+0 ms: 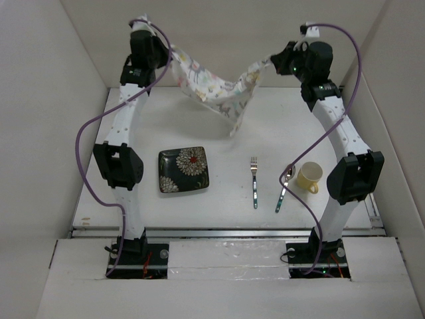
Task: Set the dinner table for one person
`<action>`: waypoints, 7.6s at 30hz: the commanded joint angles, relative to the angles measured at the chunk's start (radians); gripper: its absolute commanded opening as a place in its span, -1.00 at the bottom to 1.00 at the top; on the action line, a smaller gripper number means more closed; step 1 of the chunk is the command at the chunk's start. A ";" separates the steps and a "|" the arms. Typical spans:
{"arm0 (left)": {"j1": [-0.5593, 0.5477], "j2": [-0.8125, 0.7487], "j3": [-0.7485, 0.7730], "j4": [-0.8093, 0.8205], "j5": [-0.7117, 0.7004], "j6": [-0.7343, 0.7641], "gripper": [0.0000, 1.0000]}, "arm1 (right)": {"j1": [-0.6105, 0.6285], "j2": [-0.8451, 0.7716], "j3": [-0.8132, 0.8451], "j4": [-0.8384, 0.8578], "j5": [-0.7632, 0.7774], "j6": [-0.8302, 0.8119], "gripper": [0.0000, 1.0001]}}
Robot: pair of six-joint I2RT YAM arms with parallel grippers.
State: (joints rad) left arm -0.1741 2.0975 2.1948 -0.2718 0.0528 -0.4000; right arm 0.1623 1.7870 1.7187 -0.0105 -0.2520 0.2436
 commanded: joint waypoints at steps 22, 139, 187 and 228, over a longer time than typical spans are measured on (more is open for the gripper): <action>0.186 -0.515 -1.258 0.847 -0.208 -0.186 -0.54 | -0.050 -0.152 -0.726 0.382 -0.099 -0.006 -1.00; 0.045 -1.547 -1.469 0.191 0.236 0.020 -0.42 | 0.623 0.269 -0.837 0.934 0.068 0.724 -0.49; 0.045 -1.509 -1.465 0.191 0.254 0.009 -0.13 | 0.138 0.298 -0.298 0.569 -0.168 0.645 -1.00; 0.045 -1.443 -1.468 0.186 0.197 -0.043 -0.29 | 0.157 0.089 -0.444 0.352 0.105 0.398 0.35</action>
State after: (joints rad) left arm -0.1246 0.6418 0.7044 -0.1226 0.2535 -0.4213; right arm 0.3096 1.9282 1.3304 0.3214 -0.2001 0.6979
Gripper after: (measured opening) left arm 0.373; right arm 0.682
